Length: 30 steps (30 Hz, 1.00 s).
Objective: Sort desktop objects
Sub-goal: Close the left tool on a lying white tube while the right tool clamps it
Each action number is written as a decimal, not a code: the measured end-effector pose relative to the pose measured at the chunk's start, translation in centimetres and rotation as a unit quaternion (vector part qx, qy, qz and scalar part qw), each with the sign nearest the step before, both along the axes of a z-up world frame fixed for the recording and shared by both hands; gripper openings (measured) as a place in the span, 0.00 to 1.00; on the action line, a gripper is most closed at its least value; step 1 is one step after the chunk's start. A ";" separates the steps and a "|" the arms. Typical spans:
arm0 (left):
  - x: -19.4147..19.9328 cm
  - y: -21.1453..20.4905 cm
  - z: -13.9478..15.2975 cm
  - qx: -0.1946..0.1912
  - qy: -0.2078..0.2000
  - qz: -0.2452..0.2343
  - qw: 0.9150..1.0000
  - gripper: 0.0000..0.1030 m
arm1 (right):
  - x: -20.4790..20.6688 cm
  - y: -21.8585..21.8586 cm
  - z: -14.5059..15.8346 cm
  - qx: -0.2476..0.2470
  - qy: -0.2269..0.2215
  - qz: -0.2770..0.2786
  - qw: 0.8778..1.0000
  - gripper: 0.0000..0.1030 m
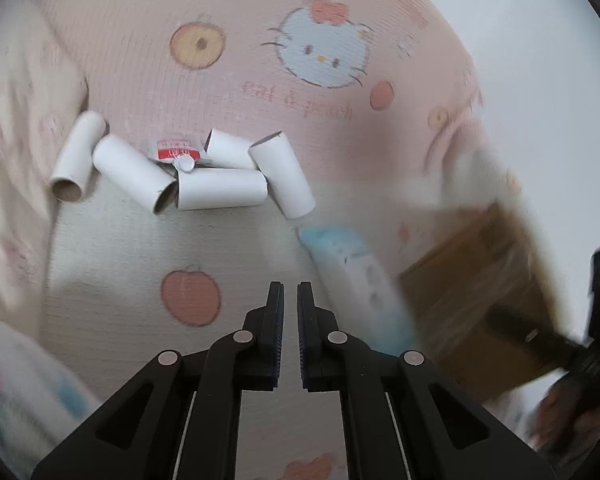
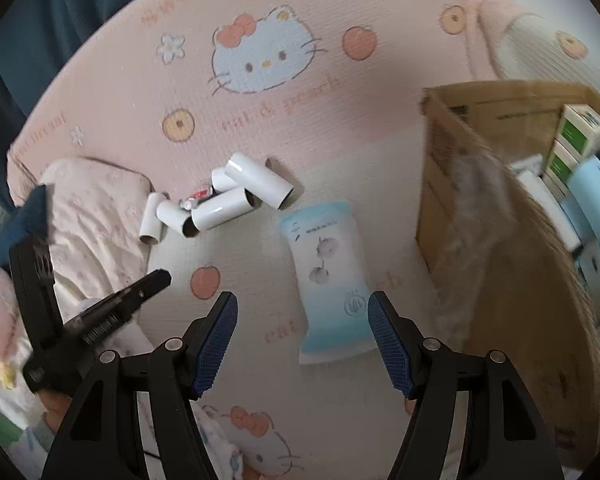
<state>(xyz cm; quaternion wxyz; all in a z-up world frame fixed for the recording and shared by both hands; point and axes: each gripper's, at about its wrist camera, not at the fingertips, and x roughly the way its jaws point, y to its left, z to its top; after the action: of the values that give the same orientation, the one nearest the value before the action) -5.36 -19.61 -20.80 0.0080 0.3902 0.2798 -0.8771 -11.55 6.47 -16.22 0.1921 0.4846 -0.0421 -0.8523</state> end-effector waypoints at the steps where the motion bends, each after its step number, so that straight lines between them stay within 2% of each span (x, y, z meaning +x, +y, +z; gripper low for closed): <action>1: -0.5 -0.6 -0.1 0.002 0.003 0.011 1.000 0.06 | -0.4 -0.5 -0.2 0.009 0.001 0.001 1.000 0.64; 2: -1.0 -1.1 -0.1 0.002 0.006 0.019 1.000 0.10 | -0.9 -1.0 -0.5 0.016 0.000 0.003 1.000 0.64; 3: -1.6 -1.6 -0.2 0.007 0.006 0.022 1.000 0.23 | -1.4 -1.5 -0.9 0.019 -0.005 0.008 1.000 0.64; 5: -3.0 -2.7 -0.6 0.034 0.011 0.021 0.999 0.38 | -2.6 -2.5 -1.9 0.030 -0.014 0.008 0.999 0.64; 14: -6.6 -6.5 -0.5 0.035 0.048 0.060 0.996 0.42 | -7.5 -5.8 -5.8 0.025 -0.034 0.007 0.999 0.64; 22: -11.9 -7.1 -1.5 0.032 0.041 0.025 0.998 0.42 | -12.2 -7.8 -7.6 0.012 -0.044 -0.005 0.999 0.64; 25: -13.3 -6.8 -1.4 0.045 0.061 -0.001 0.997 0.42 | -13.5 -8.5 -8.4 0.010 -0.051 -0.002 0.999 0.64; 27: -14.0 -6.6 -1.1 0.040 0.072 -0.013 0.997 0.42 | -14.1 -9.0 -8.7 0.012 -0.051 0.002 0.999 0.64; 30: -15.0 -6.2 -1.4 0.033 0.065 -0.023 0.997 0.42 | -15.0 -9.8 -9.1 0.018 -0.048 0.011 0.999 0.64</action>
<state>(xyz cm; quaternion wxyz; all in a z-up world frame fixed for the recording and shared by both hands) -20.39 -25.80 -22.21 -0.0436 0.3387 0.2995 -0.8909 -26.54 -3.31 -25.34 0.1902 0.5287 -0.0310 -0.8266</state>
